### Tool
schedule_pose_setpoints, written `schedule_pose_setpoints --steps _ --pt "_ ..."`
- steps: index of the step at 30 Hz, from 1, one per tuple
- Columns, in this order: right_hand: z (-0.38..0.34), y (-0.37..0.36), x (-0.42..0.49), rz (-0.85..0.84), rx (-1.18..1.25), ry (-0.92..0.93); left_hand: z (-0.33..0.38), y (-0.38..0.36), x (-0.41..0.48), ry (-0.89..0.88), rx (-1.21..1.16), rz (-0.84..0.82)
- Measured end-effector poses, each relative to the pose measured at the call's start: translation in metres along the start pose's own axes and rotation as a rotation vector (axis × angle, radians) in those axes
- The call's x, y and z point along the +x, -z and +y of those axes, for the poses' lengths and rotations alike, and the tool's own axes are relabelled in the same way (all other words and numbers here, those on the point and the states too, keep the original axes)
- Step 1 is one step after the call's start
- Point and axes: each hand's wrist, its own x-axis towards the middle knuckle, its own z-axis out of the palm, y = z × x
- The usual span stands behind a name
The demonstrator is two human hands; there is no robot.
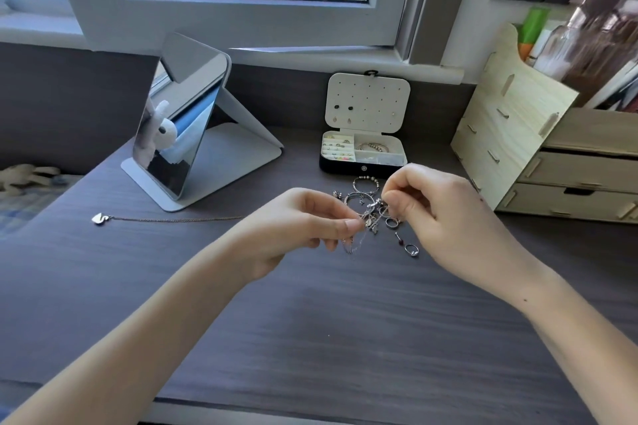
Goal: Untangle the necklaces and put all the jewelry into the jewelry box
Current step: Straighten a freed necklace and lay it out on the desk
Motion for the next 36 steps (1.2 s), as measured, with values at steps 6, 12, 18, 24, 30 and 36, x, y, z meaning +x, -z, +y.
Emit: schedule_pose_setpoints --steps 6,12,18,24,30,36 --pt "0.002 -0.002 -0.002 -0.060 0.131 -0.039 -0.007 0.004 -0.001 -0.021 -0.051 -0.074" --pt "-0.001 0.002 0.000 -0.124 0.088 -0.015 -0.004 0.002 -0.001 -0.063 -0.056 -0.094" --pt "-0.003 0.000 -0.001 -0.132 -0.034 0.022 -0.008 -0.004 0.001 -0.174 0.060 0.082" --pt "0.000 -0.007 -0.003 -0.100 -0.195 0.087 -0.010 -0.011 0.001 -0.288 0.339 0.256" --pt "-0.002 -0.014 -0.005 -0.079 -0.334 0.141 -0.014 -0.014 0.002 -0.241 0.347 0.255" --pt "0.001 -0.007 -0.004 -0.084 -0.141 0.021 -0.017 -0.010 0.002 -0.040 0.211 0.179"
